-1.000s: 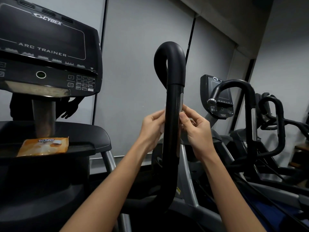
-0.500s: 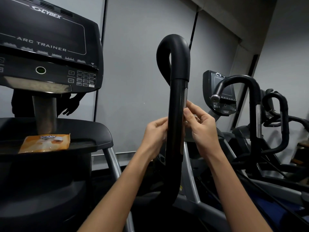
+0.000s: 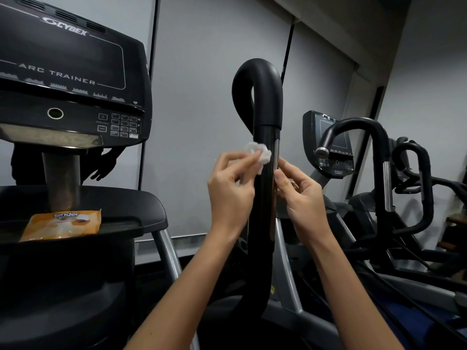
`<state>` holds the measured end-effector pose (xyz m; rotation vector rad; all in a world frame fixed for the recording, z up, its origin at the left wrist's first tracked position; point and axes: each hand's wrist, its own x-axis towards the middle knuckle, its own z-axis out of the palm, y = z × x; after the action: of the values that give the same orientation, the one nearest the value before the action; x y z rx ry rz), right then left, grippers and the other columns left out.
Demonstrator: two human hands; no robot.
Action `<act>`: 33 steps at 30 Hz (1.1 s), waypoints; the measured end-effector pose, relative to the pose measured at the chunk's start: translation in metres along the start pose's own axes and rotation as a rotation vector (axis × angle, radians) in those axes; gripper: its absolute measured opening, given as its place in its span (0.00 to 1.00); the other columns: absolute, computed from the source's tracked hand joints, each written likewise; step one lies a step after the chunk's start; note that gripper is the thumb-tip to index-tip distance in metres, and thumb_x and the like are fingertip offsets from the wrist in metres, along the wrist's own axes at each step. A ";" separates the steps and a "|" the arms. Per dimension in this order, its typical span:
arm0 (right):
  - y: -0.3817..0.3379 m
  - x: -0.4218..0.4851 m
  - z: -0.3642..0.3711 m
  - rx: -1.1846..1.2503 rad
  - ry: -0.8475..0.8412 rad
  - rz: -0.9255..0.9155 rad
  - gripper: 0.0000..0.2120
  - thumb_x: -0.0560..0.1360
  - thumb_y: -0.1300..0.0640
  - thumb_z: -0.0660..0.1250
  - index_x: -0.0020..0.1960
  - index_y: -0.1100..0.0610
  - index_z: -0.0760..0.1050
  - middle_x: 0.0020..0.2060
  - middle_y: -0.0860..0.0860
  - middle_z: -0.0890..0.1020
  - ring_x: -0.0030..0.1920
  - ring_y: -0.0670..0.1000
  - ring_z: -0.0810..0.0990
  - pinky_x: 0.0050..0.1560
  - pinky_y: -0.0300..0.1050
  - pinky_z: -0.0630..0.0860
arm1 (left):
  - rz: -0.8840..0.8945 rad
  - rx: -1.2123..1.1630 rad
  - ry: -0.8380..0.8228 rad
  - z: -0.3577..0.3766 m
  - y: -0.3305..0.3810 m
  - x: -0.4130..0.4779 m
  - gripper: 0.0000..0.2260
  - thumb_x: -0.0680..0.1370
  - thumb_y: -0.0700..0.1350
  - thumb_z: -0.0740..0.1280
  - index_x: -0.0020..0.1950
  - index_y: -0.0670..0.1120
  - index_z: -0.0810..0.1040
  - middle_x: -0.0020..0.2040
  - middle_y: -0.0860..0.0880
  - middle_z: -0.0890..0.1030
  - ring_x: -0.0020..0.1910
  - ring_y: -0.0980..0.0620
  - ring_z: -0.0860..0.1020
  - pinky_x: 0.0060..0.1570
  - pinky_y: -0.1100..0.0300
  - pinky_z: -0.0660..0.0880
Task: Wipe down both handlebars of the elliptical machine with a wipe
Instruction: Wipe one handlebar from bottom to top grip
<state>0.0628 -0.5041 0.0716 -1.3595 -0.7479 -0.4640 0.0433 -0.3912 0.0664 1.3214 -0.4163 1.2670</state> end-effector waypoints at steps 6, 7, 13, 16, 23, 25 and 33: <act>-0.002 -0.001 0.000 -0.022 0.003 0.004 0.16 0.76 0.61 0.63 0.64 0.57 0.72 0.46 0.55 0.84 0.44 0.49 0.83 0.44 0.37 0.78 | -0.557 -0.327 -0.165 -0.002 -0.012 0.029 0.10 0.76 0.40 0.68 0.56 0.38 0.80 0.50 0.43 0.83 0.53 0.47 0.81 0.59 0.51 0.76; -0.003 -0.001 0.001 -0.011 0.010 0.006 0.16 0.76 0.61 0.63 0.63 0.56 0.73 0.45 0.55 0.84 0.44 0.50 0.83 0.45 0.38 0.78 | -0.574 -0.332 -0.176 -0.004 -0.012 0.024 0.10 0.76 0.40 0.67 0.55 0.38 0.81 0.50 0.42 0.83 0.53 0.47 0.81 0.58 0.51 0.76; -0.002 -0.001 0.002 0.025 0.012 0.025 0.16 0.75 0.59 0.64 0.62 0.55 0.74 0.46 0.57 0.84 0.45 0.51 0.83 0.47 0.41 0.80 | -0.261 -0.203 -0.007 -0.002 0.003 -0.002 0.06 0.73 0.38 0.71 0.44 0.50 0.83 0.45 0.51 0.82 0.44 0.61 0.80 0.43 0.70 0.74; -0.003 -0.002 0.001 0.002 0.009 0.019 0.16 0.76 0.61 0.63 0.63 0.56 0.73 0.45 0.57 0.84 0.44 0.50 0.83 0.46 0.39 0.79 | -0.520 -0.314 -0.107 -0.001 -0.005 0.012 0.06 0.77 0.40 0.66 0.50 0.42 0.82 0.47 0.45 0.83 0.43 0.56 0.82 0.44 0.66 0.76; -0.002 -0.002 0.001 0.002 0.007 0.024 0.19 0.72 0.55 0.65 0.63 0.54 0.74 0.46 0.59 0.84 0.45 0.53 0.83 0.47 0.42 0.79 | -0.519 -0.361 -0.065 -0.004 -0.008 -0.005 0.06 0.76 0.39 0.67 0.52 0.44 0.82 0.46 0.47 0.84 0.47 0.54 0.82 0.47 0.64 0.78; -0.001 -0.002 0.001 0.006 0.014 0.023 0.20 0.70 0.54 0.65 0.62 0.54 0.74 0.43 0.57 0.84 0.43 0.51 0.82 0.44 0.40 0.79 | -0.314 -0.198 -0.004 -0.003 -0.001 -0.007 0.07 0.74 0.39 0.69 0.49 0.49 0.82 0.45 0.51 0.81 0.44 0.59 0.81 0.43 0.69 0.76; 0.002 0.000 0.000 -0.019 0.005 0.014 0.21 0.72 0.54 0.65 0.64 0.57 0.74 0.44 0.57 0.83 0.42 0.49 0.81 0.45 0.40 0.78 | -0.484 -0.314 -0.128 0.008 -0.011 0.031 0.09 0.79 0.41 0.64 0.55 0.40 0.80 0.47 0.46 0.84 0.45 0.54 0.82 0.47 0.62 0.78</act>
<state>0.0644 -0.5041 0.0701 -1.3796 -0.7305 -0.4640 0.0667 -0.3820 0.0895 1.1459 -0.3410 0.6860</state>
